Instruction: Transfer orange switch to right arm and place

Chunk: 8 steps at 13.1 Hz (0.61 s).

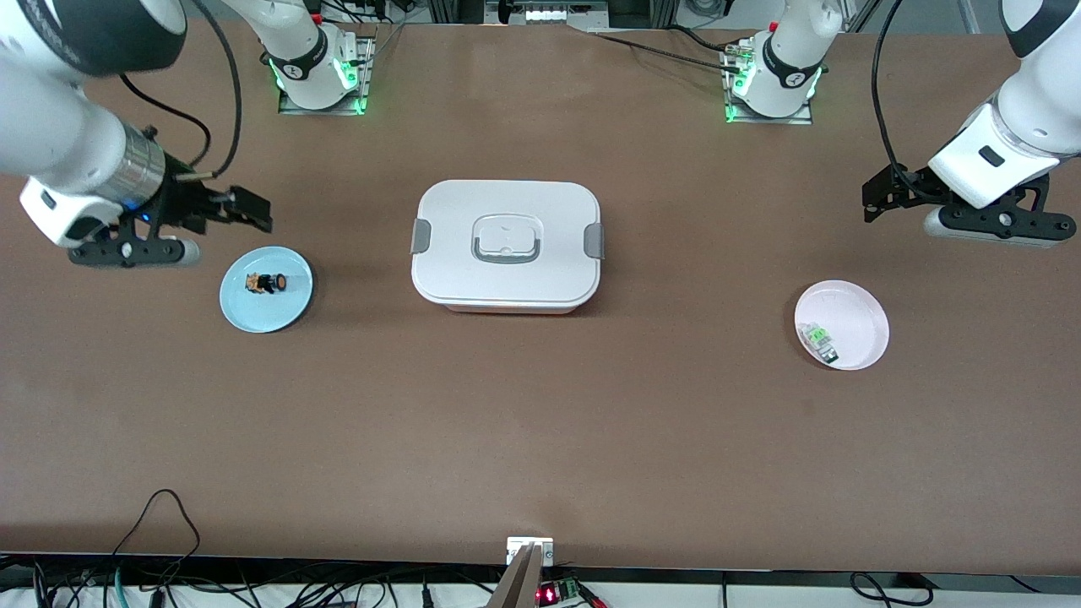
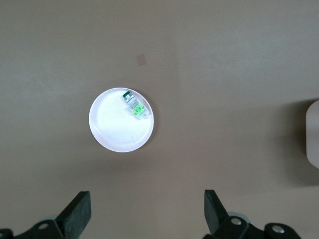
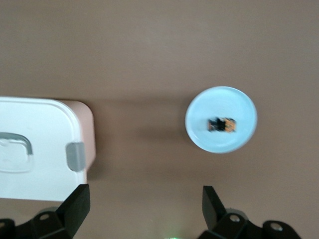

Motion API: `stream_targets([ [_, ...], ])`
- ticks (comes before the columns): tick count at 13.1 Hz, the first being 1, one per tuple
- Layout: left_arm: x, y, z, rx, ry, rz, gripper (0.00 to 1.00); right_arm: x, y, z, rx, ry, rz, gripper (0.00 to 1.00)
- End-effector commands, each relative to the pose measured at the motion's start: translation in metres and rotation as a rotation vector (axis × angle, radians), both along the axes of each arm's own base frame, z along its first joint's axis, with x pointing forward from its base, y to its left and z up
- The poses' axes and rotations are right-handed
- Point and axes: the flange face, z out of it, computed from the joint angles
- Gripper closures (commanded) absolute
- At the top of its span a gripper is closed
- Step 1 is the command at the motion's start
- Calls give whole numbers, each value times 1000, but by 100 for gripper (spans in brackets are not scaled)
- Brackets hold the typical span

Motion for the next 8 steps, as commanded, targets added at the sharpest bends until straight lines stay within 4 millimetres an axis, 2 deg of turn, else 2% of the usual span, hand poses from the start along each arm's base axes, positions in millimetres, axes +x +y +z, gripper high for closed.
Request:
stream_targets([
  [1,-3,-1,7,-14,-1,7,0,-2,-10,36,-84,-18,-22,0],
  [2,-3,-1,7,-13,-1,7,0,-1,-22,41,-86,-27,-50,0],
  [4,-2,-1,7,-13,-1,7,0,4,-82,46,-94,-36,-153,0],
  [6,-3,-1,7,-13,-1,7,0,6,-126,48,-92,-42,-146,0],
  [7,-3,-1,7,-14,-1,7,0,8,-140,47,-91,-45,-127,0],
  [8,-3,-1,7,-13,-1,7,0,10,-145,45,-91,-51,-120,0],
])
